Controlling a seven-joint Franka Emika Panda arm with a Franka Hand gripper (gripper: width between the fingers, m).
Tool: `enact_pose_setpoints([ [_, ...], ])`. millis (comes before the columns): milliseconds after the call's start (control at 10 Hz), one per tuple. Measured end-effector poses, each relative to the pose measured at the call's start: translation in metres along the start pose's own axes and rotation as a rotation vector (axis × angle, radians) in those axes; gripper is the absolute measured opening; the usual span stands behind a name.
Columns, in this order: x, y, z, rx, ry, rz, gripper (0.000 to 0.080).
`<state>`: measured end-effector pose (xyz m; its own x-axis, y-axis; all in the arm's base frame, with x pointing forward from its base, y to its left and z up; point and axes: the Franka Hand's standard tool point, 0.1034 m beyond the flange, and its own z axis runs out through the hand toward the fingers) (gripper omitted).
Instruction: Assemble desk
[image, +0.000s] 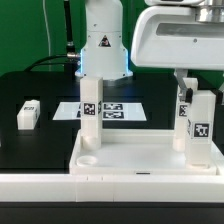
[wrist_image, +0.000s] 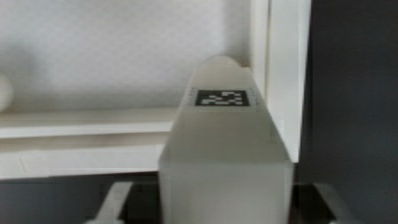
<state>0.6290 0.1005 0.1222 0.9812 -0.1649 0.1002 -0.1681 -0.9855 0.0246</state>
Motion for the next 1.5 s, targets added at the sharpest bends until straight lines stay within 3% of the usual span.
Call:
enact_pose_setpoints([
  [400, -0.0011, -0.0013, 0.0003, 0.003, -0.002, 0.386, 0.0297],
  [700, -0.0010, -0.0044, 0.0016, 0.035, -0.003, 0.749, 0.0297],
  [1000, -0.0012, -0.0036, 0.0022, 0.040, -0.021, 1.001, 0.0297],
  [1500, -0.0017, -0.0046, 0.0026, 0.040, -0.027, 1.203, 0.0307],
])
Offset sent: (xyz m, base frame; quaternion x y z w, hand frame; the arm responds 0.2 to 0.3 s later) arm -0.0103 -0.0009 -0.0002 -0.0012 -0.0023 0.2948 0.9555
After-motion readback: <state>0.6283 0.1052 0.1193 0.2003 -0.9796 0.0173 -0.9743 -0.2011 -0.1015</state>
